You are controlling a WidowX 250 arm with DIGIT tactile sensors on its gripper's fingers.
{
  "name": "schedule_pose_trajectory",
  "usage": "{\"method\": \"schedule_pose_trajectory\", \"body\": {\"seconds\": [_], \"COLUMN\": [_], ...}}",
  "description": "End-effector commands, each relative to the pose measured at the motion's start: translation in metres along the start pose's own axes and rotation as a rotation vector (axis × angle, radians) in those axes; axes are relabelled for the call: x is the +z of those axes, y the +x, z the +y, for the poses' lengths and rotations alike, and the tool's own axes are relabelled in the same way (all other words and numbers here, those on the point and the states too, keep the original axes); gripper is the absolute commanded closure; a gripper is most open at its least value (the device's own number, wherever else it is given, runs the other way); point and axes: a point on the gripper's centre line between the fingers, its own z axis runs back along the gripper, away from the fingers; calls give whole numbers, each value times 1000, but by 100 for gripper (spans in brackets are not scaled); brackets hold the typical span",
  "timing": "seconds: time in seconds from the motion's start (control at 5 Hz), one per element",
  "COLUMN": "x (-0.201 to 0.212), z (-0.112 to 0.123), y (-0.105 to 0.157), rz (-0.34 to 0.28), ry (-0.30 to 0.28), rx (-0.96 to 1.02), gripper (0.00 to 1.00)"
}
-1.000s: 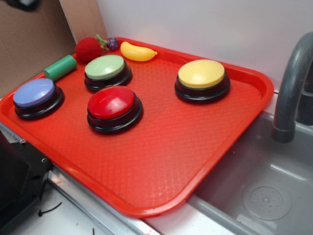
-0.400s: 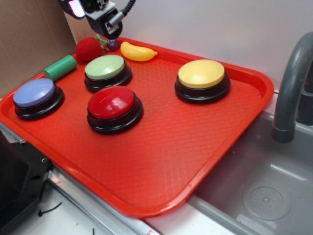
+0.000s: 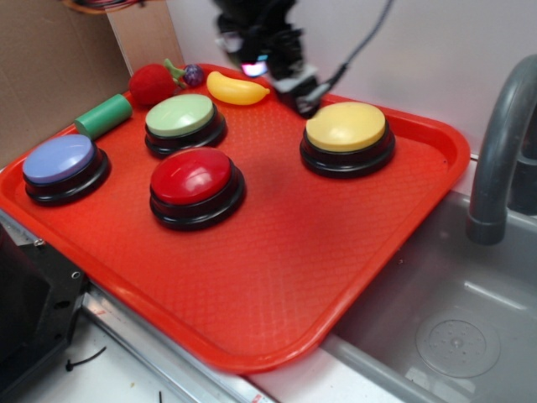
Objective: Push the yellow button.
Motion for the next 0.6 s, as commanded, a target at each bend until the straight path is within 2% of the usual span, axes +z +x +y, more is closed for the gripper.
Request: {"method": "schedule_pose_trajectory", "body": {"seconds": [0.0,0.2,0.4], "x": [-40,-34,-20], "z": [-19,-9,-8], "y": [36,17,0], "rz": [-10,13,22], "ry": [-26,-2,-9], "rx": [-91,-54,-45], "gripper": [0,0,0]}}
